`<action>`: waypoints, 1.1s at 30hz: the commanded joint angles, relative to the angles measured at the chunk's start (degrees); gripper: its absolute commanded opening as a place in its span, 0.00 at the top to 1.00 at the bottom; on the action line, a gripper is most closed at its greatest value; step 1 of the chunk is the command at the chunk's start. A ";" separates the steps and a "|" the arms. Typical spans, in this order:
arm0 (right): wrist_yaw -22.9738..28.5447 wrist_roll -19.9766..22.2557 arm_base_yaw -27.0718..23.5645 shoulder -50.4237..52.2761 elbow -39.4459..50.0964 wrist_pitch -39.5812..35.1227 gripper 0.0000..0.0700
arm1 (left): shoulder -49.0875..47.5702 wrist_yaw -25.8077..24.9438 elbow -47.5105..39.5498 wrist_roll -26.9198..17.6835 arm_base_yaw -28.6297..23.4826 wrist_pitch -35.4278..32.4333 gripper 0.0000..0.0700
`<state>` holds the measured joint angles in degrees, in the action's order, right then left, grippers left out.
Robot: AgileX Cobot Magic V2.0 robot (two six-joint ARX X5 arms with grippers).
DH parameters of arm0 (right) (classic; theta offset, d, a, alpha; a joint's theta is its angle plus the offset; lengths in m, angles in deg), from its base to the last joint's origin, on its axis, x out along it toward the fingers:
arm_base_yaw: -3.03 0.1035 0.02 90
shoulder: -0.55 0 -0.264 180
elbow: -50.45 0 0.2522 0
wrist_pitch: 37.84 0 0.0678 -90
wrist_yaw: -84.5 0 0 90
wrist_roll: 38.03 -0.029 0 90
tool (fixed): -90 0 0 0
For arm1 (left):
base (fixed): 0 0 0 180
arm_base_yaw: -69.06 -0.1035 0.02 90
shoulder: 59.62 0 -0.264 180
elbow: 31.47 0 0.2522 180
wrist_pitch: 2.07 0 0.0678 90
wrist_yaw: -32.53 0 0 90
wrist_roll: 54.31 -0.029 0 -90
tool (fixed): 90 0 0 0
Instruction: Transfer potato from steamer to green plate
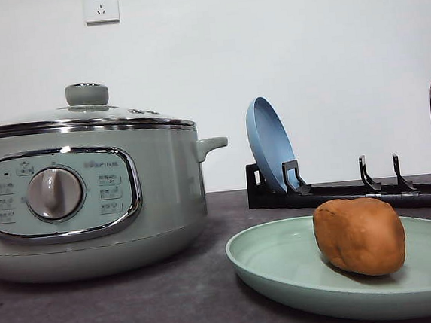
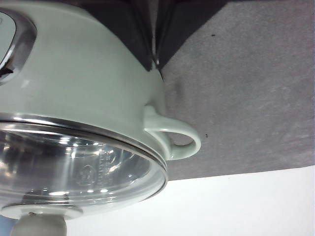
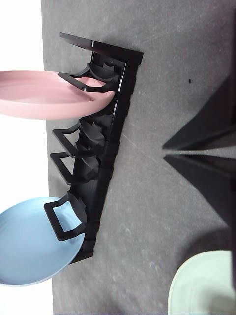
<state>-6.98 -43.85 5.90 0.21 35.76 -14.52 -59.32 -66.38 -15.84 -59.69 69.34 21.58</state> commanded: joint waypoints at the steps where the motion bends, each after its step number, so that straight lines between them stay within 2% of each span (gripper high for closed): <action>1: 0.03 -0.13 -0.05 0.13 0.28 -0.74 1.00 | -0.11 0.11 -1.18 0.12 -0.11 0.44 1.00; 33: 0.03 -0.13 -0.04 0.13 0.28 -0.74 1.00 | -0.11 0.11 -1.18 0.12 -0.11 0.44 1.00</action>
<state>-7.00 -43.85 5.90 0.21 35.76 -14.52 -59.32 -66.38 -15.84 -59.67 69.34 21.58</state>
